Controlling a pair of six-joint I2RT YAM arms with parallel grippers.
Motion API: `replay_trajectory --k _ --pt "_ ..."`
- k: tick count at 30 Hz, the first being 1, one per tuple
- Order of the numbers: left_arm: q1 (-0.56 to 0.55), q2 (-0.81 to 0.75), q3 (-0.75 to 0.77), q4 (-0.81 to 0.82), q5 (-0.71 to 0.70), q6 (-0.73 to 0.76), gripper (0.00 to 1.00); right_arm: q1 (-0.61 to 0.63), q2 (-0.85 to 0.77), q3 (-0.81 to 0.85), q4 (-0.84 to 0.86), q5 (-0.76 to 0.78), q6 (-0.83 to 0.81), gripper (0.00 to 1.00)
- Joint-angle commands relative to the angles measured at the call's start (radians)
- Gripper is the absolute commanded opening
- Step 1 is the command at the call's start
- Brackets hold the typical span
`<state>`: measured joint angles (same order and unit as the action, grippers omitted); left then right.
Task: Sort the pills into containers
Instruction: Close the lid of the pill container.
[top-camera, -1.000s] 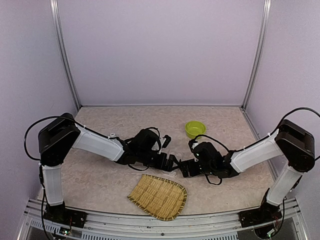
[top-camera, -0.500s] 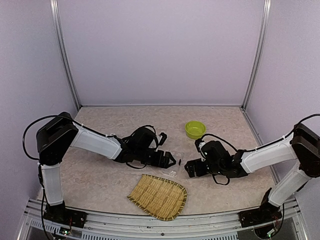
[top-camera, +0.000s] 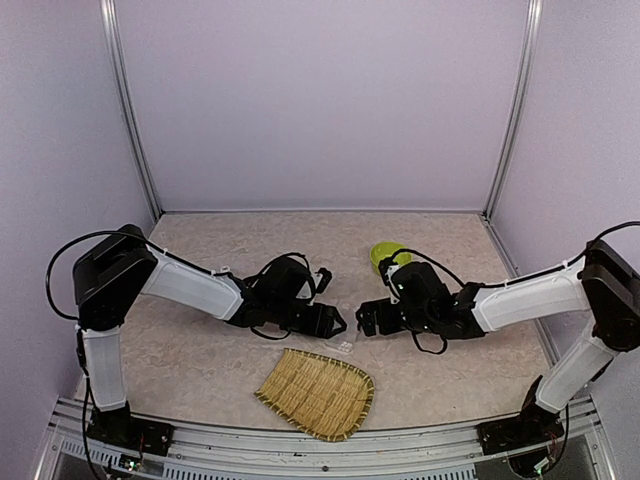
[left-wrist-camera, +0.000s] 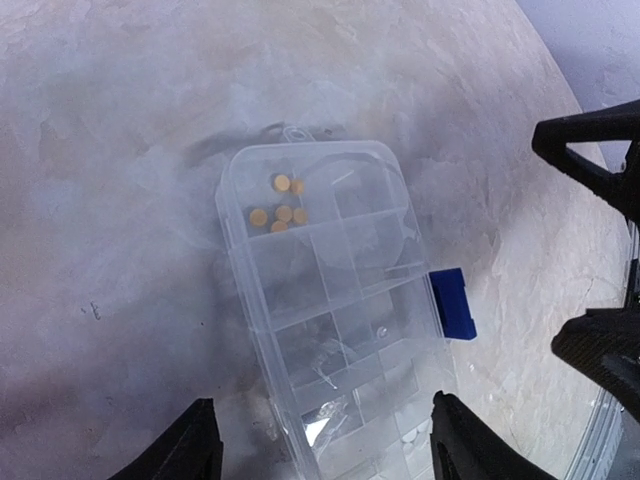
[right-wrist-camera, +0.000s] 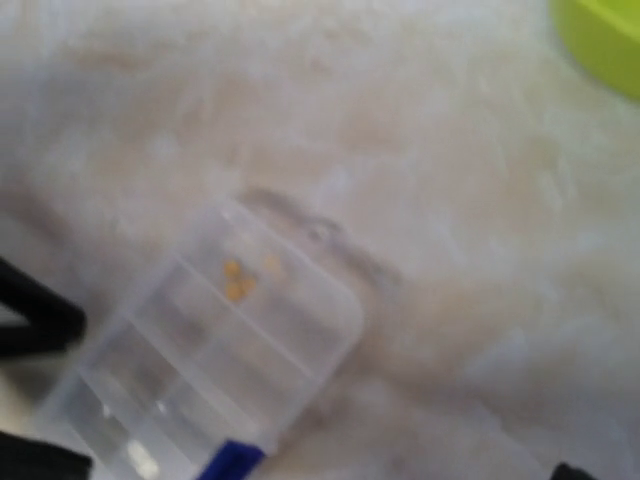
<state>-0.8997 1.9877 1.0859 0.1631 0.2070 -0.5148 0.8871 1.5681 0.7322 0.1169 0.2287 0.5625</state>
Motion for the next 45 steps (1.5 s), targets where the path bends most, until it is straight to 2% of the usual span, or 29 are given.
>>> replay_trajectory --k 1,9,30,42,45 --pt "-0.001 0.016 -0.013 0.007 0.007 0.006 0.66 -0.004 0.035 0.05 -0.032 0.037 -0.012 1.0" --pt "-0.001 0.028 -0.011 0.01 0.011 0.003 0.55 -0.005 0.112 0.089 -0.056 0.059 0.0 1.0" --pt "0.001 0.051 0.002 -0.01 -0.003 0.001 0.48 -0.005 0.057 0.018 -0.075 0.082 0.015 1.0" --pt "0.001 0.046 -0.002 -0.007 -0.001 -0.001 0.47 -0.004 0.038 -0.014 -0.074 0.09 0.029 1.0" --pt "0.001 0.045 -0.003 -0.005 -0.001 -0.002 0.47 -0.004 0.013 -0.036 -0.033 0.05 0.022 0.98"
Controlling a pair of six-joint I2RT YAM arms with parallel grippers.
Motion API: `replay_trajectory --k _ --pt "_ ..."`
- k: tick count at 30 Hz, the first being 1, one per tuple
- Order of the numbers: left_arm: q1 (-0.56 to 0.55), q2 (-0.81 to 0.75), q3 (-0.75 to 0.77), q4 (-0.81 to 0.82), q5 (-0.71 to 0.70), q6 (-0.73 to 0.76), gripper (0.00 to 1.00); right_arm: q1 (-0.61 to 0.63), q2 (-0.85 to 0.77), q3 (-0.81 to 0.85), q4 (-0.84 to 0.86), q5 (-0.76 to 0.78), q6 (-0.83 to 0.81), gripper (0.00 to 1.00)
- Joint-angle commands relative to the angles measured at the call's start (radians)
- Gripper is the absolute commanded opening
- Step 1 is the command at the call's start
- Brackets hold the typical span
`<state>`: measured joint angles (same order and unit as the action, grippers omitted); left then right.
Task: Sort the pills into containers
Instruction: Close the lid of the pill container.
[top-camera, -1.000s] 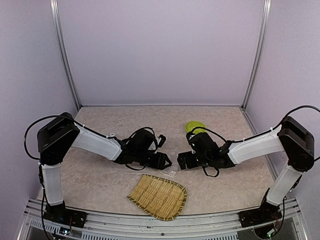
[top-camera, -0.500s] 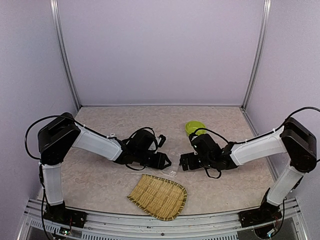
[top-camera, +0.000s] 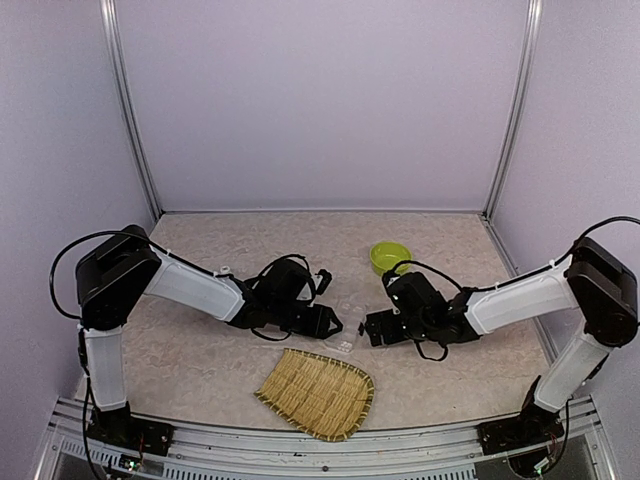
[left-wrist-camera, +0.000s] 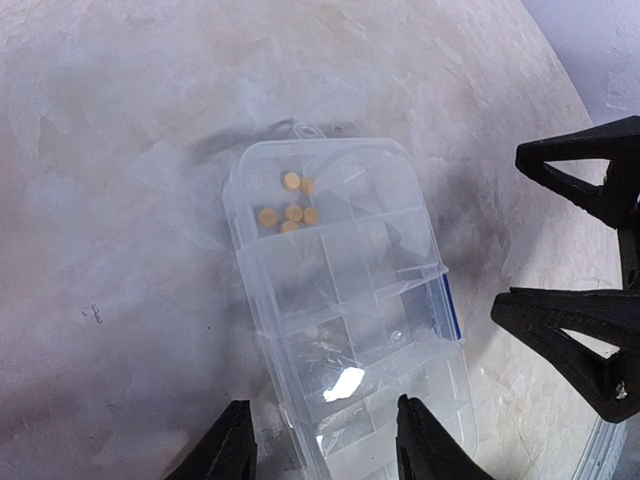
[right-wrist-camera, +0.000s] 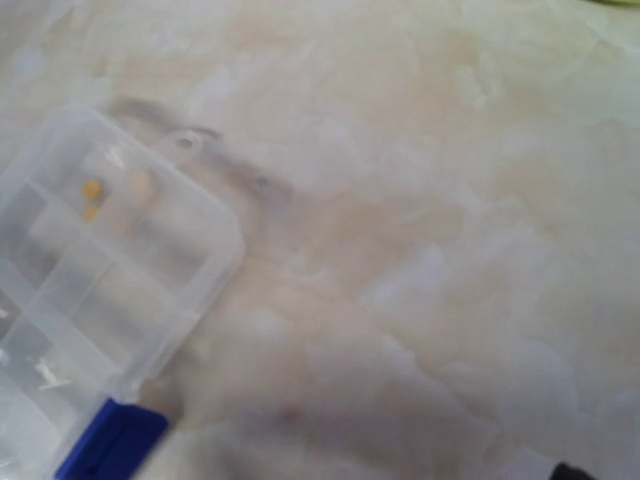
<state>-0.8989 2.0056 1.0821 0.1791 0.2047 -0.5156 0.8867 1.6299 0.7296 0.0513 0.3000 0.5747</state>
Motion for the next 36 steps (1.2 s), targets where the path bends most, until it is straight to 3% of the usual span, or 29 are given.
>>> replay_trajectory --k 1,4,7,9,13,18,25,36 --pt "0.0 0.027 0.001 -0.022 0.0 0.0 0.47 -0.007 -0.063 -0.045 0.053 -0.052 0.008 0.98" --pt "0.0 0.023 -0.001 -0.023 -0.003 0.001 0.48 -0.035 -0.109 -0.098 0.16 -0.185 0.015 0.9" --pt "0.0 0.017 -0.002 -0.021 -0.008 0.001 0.51 -0.063 -0.136 -0.134 0.232 -0.274 0.033 0.67" --pt "0.002 0.011 -0.003 -0.02 -0.008 0.002 0.52 -0.067 -0.136 -0.136 0.235 -0.288 0.033 0.53" --pt "0.002 -0.003 -0.006 -0.011 -0.008 0.003 0.54 -0.066 -0.099 -0.127 0.238 -0.318 0.032 0.41" --pt "0.002 -0.011 -0.009 0.006 0.004 0.002 0.55 -0.066 -0.04 -0.121 0.271 -0.358 0.046 0.18" --pt "0.002 -0.002 -0.005 0.005 0.014 0.0 0.55 -0.066 0.009 -0.096 0.269 -0.366 0.043 0.04" --pt "0.001 0.005 0.007 0.005 0.024 0.0 0.55 -0.067 0.066 -0.06 0.259 -0.356 0.037 0.02"
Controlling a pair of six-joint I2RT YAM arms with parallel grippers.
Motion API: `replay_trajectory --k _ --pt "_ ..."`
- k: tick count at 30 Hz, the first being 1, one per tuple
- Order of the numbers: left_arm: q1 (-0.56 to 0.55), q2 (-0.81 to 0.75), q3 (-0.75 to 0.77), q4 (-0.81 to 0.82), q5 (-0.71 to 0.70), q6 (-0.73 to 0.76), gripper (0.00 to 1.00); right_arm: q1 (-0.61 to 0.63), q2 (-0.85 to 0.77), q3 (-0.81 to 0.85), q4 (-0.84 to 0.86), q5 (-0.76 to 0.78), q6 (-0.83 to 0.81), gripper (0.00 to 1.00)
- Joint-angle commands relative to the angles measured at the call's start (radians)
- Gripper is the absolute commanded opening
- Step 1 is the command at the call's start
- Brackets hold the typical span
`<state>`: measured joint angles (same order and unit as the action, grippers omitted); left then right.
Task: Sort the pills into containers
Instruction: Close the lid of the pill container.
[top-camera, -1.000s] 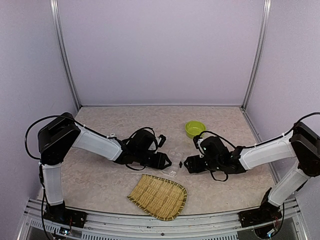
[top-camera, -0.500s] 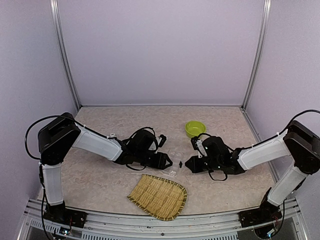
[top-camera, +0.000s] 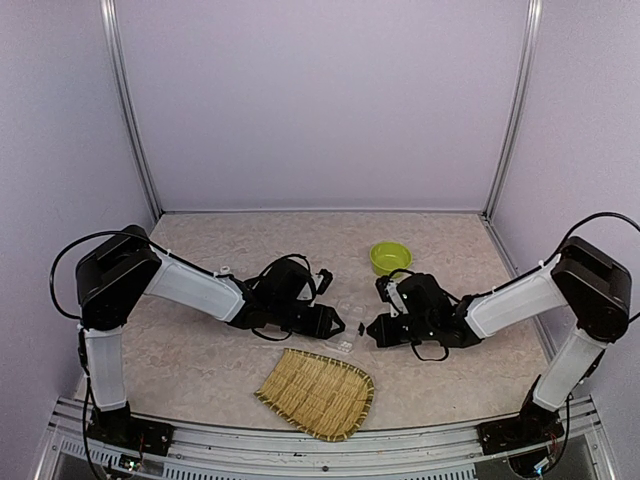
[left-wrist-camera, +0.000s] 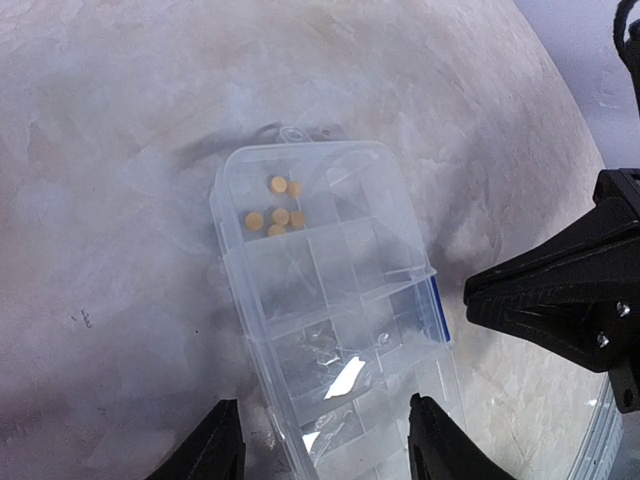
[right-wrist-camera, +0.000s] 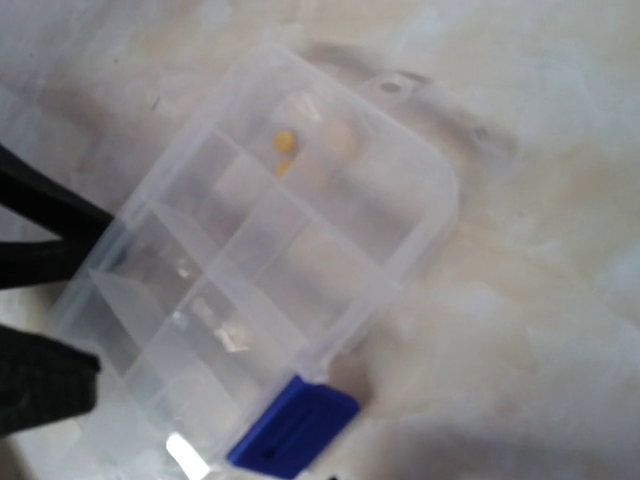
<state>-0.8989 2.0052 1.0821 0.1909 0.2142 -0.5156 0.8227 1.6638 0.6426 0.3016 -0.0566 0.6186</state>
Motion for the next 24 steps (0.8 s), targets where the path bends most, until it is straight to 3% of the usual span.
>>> replay_trajectory --k 1,24 --pt "0.001 0.006 0.006 -0.007 0.016 0.0 0.55 -0.003 0.039 0.03 0.008 0.0 -0.007 0.02" --pt "0.0 0.007 0.002 0.007 0.034 0.005 0.55 -0.003 0.099 0.063 0.011 -0.012 -0.007 0.0"
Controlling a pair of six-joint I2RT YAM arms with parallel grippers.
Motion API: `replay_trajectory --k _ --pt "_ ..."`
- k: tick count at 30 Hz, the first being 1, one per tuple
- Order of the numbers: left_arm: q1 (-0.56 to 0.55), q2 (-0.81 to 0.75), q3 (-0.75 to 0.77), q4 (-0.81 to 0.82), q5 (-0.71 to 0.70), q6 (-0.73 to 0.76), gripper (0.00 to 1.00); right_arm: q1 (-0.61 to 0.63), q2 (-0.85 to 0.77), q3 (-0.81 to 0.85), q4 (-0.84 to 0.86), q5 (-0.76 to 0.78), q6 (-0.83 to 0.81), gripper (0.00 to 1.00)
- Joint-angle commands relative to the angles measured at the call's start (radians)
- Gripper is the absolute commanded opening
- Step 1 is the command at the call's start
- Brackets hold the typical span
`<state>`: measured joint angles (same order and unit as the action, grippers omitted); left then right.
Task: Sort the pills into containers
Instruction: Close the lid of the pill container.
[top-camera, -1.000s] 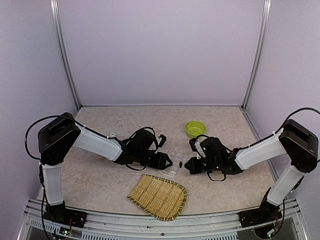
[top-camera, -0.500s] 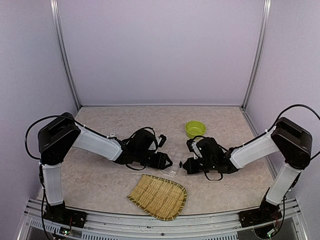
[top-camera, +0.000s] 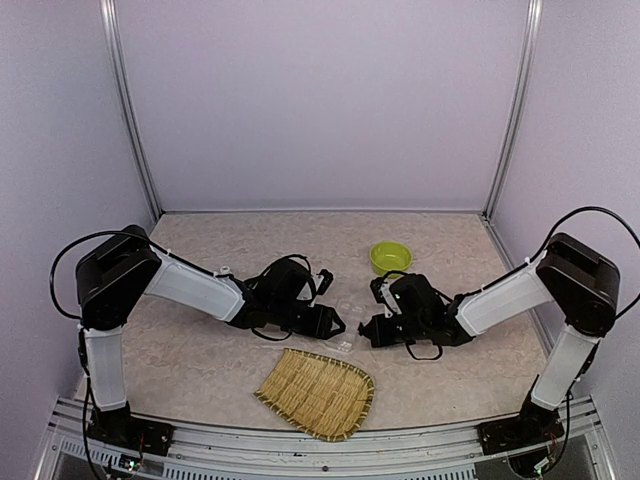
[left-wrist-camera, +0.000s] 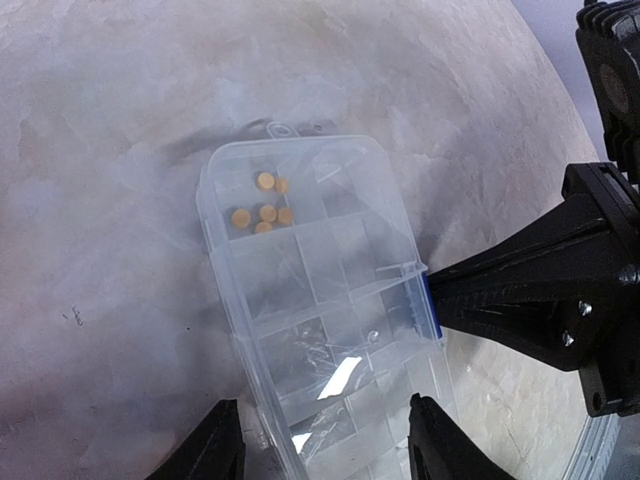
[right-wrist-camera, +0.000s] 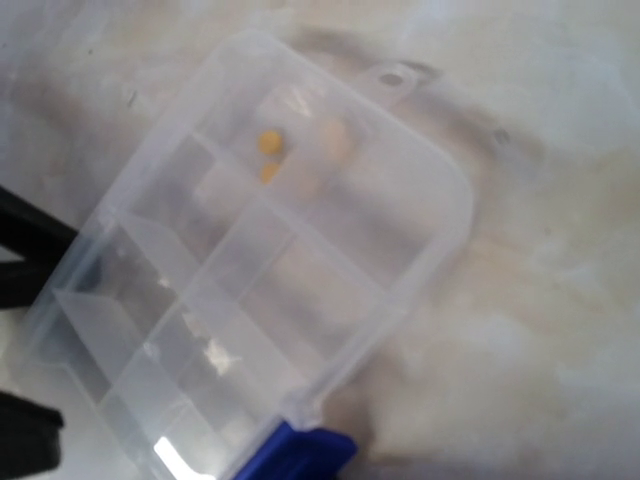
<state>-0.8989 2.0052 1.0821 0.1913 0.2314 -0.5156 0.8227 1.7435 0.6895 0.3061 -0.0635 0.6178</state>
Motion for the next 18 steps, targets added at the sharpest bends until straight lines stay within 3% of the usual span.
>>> replay_trajectory --k 1,18 --pt "0.0 0.009 0.002 0.008 0.018 0.005 0.55 -0.003 0.02 0.018 0.008 -0.006 -0.006 0.0" --pt "0.0 0.018 0.004 0.018 0.034 0.007 0.55 -0.002 0.051 0.032 0.024 -0.026 0.0 0.0"
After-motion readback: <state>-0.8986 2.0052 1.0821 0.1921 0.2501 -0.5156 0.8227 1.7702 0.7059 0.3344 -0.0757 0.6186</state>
